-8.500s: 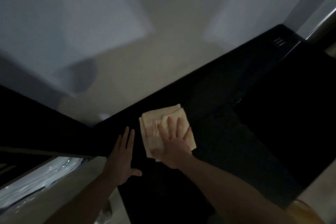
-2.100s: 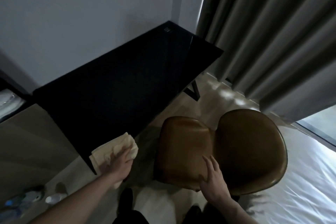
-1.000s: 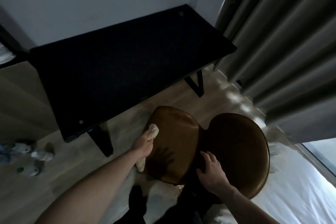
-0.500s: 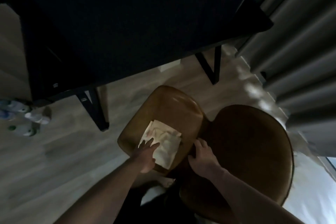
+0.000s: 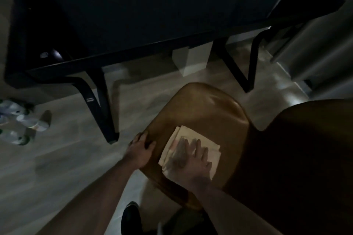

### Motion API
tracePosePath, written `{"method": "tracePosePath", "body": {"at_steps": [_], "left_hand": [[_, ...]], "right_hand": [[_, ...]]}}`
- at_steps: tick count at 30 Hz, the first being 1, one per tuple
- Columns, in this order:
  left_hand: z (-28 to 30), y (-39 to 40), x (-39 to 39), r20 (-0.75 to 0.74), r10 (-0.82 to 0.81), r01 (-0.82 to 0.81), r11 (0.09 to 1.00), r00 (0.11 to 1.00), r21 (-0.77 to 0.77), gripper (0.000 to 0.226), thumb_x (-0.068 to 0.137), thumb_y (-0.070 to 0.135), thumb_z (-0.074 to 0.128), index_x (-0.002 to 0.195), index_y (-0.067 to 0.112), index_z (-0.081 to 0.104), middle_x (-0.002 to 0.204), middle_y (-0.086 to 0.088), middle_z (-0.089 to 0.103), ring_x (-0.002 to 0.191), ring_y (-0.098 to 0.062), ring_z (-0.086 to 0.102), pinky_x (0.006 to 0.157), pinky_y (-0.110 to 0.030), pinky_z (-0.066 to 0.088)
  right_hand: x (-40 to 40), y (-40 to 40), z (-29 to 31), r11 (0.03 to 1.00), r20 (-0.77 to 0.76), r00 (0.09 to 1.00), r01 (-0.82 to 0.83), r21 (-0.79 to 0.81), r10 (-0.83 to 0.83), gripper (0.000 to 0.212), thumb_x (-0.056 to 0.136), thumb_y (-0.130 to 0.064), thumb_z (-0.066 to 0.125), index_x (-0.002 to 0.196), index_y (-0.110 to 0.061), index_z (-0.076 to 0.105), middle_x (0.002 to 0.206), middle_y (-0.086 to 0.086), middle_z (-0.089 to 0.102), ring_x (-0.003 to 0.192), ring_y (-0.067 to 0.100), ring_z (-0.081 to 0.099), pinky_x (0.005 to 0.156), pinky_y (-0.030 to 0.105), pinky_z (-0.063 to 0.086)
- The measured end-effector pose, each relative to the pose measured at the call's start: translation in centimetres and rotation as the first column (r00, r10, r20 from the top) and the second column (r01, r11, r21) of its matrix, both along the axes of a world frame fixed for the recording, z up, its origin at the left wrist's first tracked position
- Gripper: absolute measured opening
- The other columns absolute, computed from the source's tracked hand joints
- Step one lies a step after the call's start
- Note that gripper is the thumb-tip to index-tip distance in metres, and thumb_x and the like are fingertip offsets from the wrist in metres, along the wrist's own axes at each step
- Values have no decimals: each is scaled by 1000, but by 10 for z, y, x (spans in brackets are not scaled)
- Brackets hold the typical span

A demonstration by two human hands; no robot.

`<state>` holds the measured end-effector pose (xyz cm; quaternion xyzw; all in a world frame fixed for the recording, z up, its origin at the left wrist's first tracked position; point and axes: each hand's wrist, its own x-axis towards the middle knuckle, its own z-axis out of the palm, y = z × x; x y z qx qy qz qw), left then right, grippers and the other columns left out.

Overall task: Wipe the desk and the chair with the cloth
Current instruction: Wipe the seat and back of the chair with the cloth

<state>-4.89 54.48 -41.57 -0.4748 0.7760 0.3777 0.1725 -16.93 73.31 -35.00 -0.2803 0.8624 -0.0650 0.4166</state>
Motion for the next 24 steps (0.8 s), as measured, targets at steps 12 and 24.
{"method": "tracePosePath", "body": {"at_steps": [12, 24], "left_hand": [[-5, 23, 6, -104, 101, -114, 985, 990, -132, 68, 100, 52, 43, 164, 35, 28, 170, -3, 29, 151, -32, 36, 122, -41, 32], [12, 56, 13, -60, 120, -127, 983, 991, -130, 79, 95, 53, 42, 167, 33, 18, 174, 0, 19, 155, -35, 26, 122, -46, 29]], "right_hand": [[36, -3, -43, 993, -230, 967, 116, 4, -112, 89, 99, -70, 41, 164, -47, -15, 172, 4, -32, 155, 48, -28, 121, 75, -8], [29, 25, -55, 986, -300, 940, 166, -11, -162, 90, 101, -67, 40, 166, -37, -15, 172, 7, -29, 154, 54, -24, 120, 78, -3]]}}
